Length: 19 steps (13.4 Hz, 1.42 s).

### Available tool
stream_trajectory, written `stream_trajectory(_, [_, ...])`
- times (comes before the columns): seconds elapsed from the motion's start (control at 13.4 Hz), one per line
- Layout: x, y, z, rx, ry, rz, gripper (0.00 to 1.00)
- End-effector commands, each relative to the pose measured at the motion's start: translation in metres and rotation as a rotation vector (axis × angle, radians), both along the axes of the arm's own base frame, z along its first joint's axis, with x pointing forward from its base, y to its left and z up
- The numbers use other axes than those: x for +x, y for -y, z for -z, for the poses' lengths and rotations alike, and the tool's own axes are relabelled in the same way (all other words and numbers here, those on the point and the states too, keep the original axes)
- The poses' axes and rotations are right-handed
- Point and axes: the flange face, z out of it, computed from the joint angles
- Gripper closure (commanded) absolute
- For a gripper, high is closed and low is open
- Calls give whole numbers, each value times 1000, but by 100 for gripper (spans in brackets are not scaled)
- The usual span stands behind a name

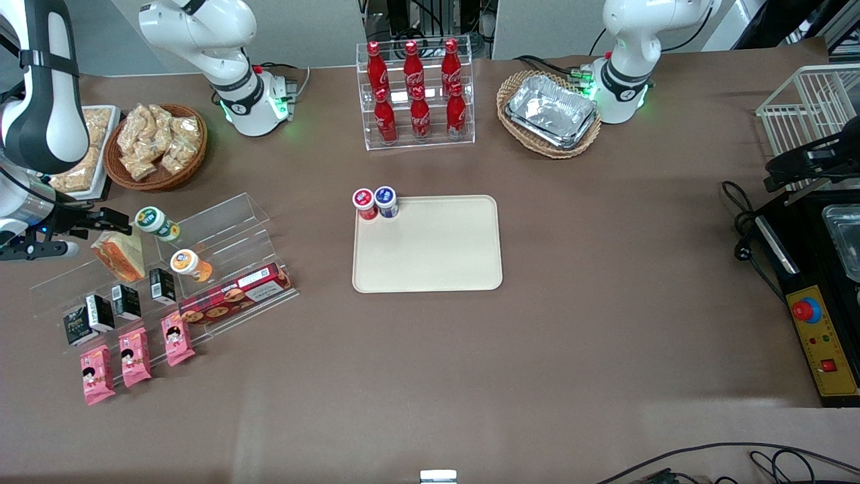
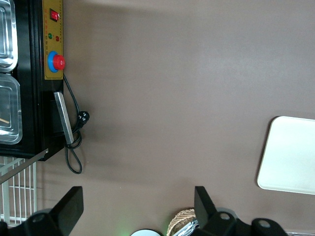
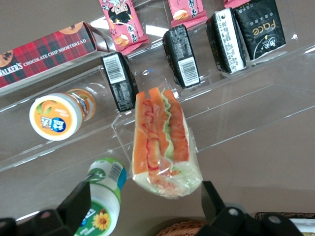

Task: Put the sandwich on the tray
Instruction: 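Lower the open right gripper over the wrapped sandwich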

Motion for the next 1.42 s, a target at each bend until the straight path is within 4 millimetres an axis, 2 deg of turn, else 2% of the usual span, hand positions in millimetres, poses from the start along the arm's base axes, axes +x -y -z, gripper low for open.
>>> stream_trajectory(0.0, [6,5,11,-55,15,-41,0])
stream_trajectory(0.82, [12,6,25,-64,22,-55,0])
stream_trajectory(1.35, [13,9,43,-66,5,-68,0])
